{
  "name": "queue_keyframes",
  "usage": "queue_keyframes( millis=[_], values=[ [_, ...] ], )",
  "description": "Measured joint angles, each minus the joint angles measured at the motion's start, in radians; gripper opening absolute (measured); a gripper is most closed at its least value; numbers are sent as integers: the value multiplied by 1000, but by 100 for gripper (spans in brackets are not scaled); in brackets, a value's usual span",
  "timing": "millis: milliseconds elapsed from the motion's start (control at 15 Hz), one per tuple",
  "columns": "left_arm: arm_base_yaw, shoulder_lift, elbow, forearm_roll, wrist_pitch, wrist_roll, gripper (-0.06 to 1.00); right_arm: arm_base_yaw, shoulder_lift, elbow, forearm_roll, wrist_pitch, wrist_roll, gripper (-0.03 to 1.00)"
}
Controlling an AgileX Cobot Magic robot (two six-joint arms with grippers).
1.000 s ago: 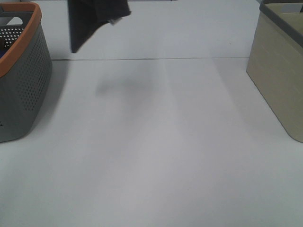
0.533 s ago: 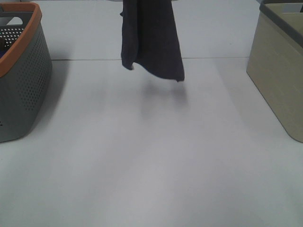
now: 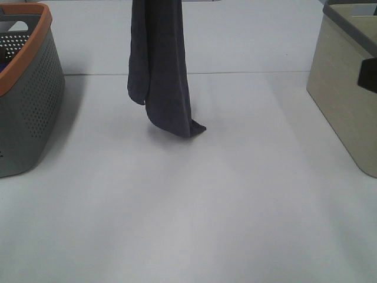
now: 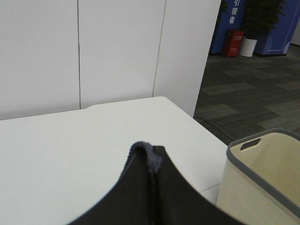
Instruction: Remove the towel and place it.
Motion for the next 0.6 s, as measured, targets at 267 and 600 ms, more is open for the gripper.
queue_keyframes(
  millis=[267,600],
  values=[
    [-22,-16,0,-3,119,35,0,0,273,0,649,93,-769,70],
    [-80,-16,0,7,151,57,0,0,568,-14,892,234,-1152,69]
  ],
)
